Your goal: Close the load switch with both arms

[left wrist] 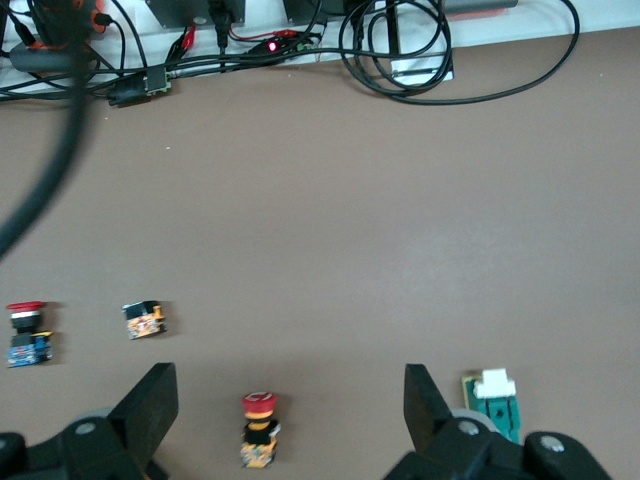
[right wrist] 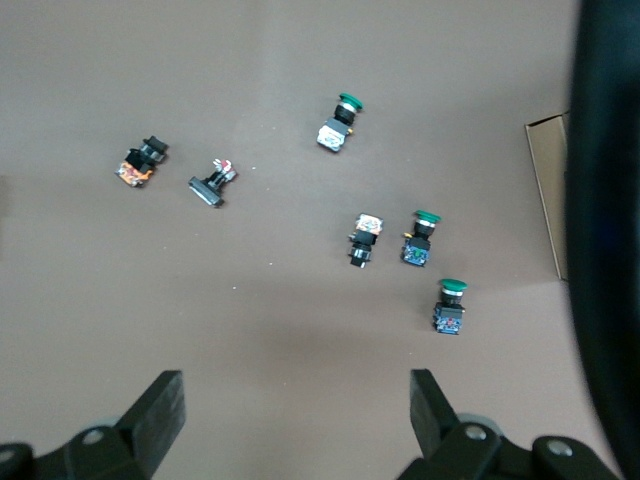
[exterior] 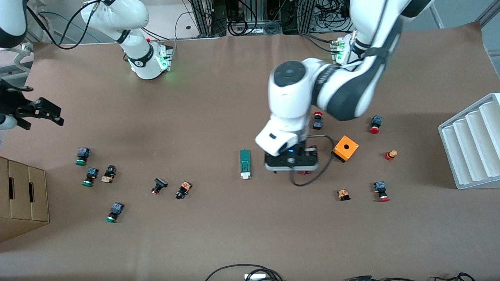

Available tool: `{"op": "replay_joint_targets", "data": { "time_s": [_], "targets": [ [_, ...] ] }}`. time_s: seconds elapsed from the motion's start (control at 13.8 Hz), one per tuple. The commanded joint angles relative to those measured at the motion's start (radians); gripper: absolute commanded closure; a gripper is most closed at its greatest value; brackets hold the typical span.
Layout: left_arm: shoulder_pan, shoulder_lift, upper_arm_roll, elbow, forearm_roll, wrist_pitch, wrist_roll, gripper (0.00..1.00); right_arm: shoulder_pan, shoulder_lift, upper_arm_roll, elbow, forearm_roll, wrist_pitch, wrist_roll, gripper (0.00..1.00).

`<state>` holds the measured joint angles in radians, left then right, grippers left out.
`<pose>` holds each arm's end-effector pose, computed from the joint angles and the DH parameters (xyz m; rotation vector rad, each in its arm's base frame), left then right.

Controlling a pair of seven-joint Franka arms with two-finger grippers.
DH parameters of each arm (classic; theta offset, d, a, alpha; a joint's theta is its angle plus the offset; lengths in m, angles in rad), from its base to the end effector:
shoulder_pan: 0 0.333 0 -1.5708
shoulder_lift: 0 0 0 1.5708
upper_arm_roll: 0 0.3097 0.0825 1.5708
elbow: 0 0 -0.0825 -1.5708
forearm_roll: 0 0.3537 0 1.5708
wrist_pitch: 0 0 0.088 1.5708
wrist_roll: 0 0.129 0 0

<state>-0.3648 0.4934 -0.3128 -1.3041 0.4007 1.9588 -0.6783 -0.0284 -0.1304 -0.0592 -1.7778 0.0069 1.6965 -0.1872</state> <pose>0.5839 -0.3695 0.4687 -3.0337 0.1039 -0.4486 0.4928 -0.0441 0.5814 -3.1290 -0.1554 -0.0790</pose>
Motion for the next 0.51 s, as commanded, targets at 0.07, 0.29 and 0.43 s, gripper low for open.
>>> {"op": "replay_joint_targets", "data": {
  "time_s": [0.07, 0.29, 0.43],
  "targets": [
    [0.075, -0.094, -0.011, -0.026, -0.1, -0.116, 0.219, 0.0, 0.002, 0.008, -0.004, 0.031, 0.005, -0.037, -0.008, 0.0],
    [0.121, -0.154, -0.009, -0.023, -0.105, -0.247, 0.295, 0.0, 0.001, 0.008, -0.005, 0.037, 0.005, -0.037, -0.005, 0.0],
    [0.165, -0.183, -0.006, -0.021, -0.166, -0.282, 0.389, 0.0, 0.002, 0.009, -0.004, 0.044, 0.004, -0.037, -0.008, 0.0]
  ]
}}
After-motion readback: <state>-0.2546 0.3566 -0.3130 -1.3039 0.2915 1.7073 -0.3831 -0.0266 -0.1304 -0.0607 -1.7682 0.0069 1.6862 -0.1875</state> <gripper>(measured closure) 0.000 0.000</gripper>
